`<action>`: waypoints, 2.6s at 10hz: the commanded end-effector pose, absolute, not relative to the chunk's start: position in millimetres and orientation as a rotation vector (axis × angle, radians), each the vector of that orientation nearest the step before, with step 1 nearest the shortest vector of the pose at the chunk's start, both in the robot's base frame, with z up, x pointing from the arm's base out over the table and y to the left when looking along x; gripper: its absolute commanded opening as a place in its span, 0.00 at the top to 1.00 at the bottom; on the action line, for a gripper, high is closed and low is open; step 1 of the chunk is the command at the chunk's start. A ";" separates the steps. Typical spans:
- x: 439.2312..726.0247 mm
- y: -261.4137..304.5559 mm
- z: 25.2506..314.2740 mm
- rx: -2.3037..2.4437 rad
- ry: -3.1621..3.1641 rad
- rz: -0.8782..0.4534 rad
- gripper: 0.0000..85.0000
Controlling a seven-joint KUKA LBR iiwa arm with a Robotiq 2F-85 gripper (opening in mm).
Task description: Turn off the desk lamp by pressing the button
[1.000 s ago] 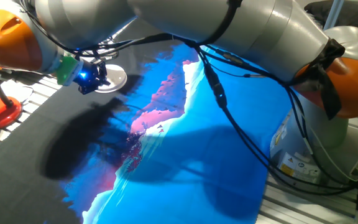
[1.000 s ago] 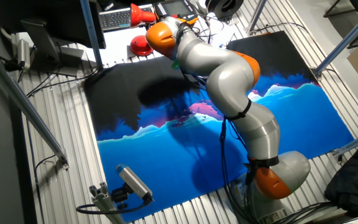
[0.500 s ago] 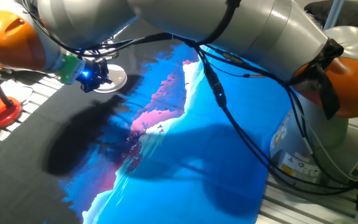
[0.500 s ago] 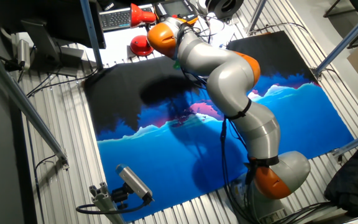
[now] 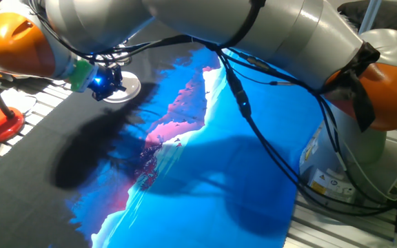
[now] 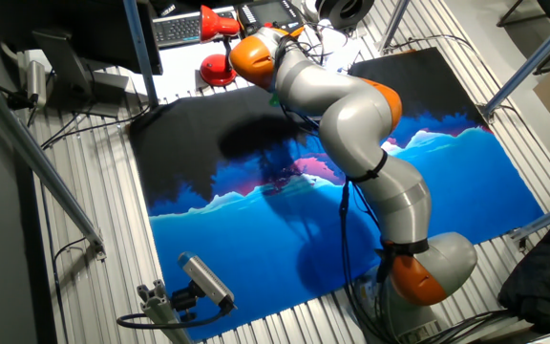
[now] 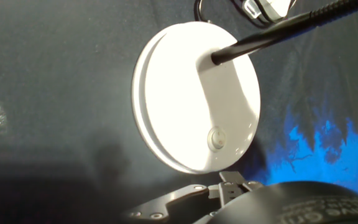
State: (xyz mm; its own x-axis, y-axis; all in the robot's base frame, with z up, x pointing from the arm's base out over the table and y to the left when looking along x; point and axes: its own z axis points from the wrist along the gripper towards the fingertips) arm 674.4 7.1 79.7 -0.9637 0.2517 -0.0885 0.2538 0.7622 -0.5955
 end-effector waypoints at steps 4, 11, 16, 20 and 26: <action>680.3 1.0 76.6 0.412 2.934 -1.003 1.00; 686.7 -6.1 71.1 0.403 2.916 -1.026 1.00; 689.5 -11.3 66.5 0.395 2.902 -1.040 1.00; 690.1 -16.6 63.5 0.383 2.906 -1.025 1.00; 692.8 -20.8 57.5 0.372 2.916 -1.000 1.00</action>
State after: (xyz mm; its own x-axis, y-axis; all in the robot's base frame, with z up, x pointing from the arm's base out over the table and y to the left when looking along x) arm 692.8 -20.8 57.4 -0.9706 0.2129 -0.1120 0.2368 0.7639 -0.6004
